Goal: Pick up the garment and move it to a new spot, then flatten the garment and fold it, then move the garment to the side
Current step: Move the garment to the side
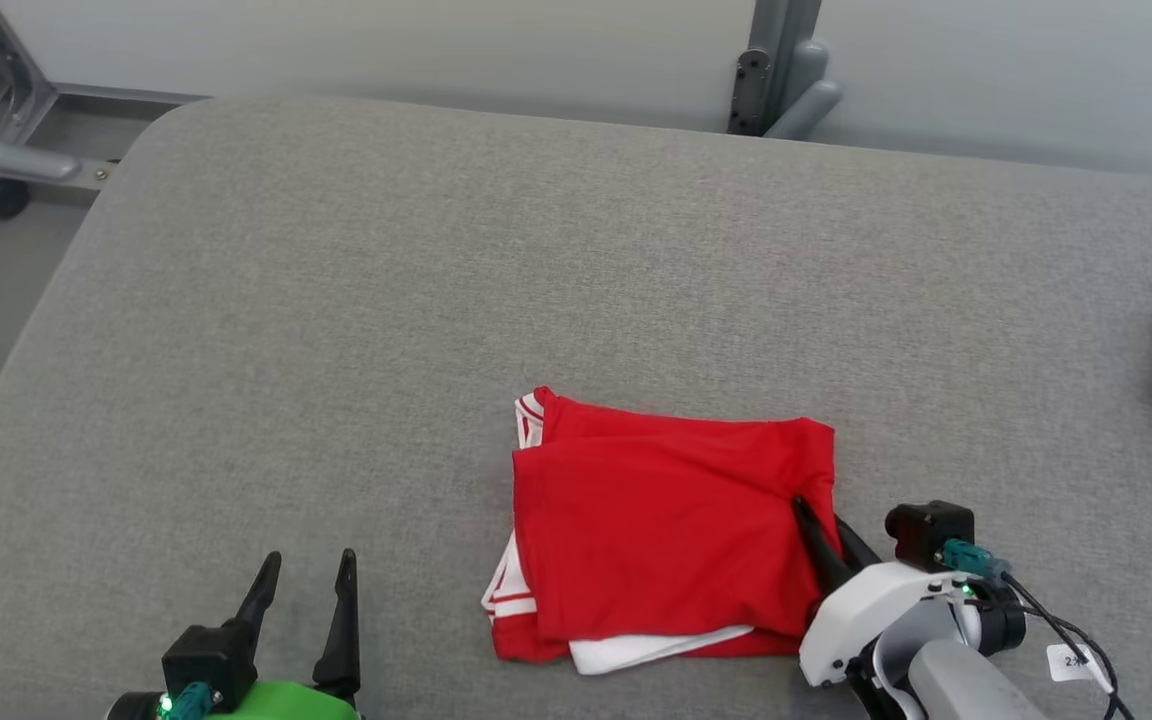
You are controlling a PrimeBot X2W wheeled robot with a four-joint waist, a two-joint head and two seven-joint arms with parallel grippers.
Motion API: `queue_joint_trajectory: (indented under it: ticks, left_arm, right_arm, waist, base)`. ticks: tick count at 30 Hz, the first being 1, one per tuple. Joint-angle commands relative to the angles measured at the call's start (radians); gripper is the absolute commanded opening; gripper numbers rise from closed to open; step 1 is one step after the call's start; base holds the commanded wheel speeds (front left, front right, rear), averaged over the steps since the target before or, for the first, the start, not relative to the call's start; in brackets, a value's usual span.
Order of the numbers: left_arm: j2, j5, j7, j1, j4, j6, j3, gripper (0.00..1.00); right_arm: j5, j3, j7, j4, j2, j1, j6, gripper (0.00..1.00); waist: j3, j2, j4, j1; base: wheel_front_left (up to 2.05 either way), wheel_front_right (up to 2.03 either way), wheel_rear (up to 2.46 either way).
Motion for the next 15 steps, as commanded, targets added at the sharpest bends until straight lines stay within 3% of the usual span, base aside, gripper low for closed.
queue_joint_trajectory:
  ticks: [1, 6, 15]
  left_arm:
    - [0.002, 0.002, 0.0, -0.016, -0.004, 0.002, 0.001, 1.0]
    - [0.002, 0.007, 0.0, -0.008, -0.007, 0.002, -0.008, 1.0]
    - [0.002, 0.006, 0.001, -0.032, -0.025, 0.002, -0.015, 1.0]
  right_arm:
    - [-0.01, -0.013, 0.003, -0.003, -0.014, -0.003, -0.004, 0.0]
    - [-0.031, -0.052, 0.002, -0.039, -0.011, 0.019, -0.003, 0.0]
    - [-0.025, -0.05, 0.002, -0.076, -0.01, 0.029, -0.003, 0.0]
  waist:
    - [-0.012, 0.0012, -0.04, 0.0]
    - [-0.03, 0.0012, -0.143, 0.0]
    - [-0.037, 0.0012, -0.441, 0.0]
  base:
    - [0.0, 0.0, 0.0]
    - [0.0, 0.0, 0.0]
    - [0.0, 0.0, 0.0]
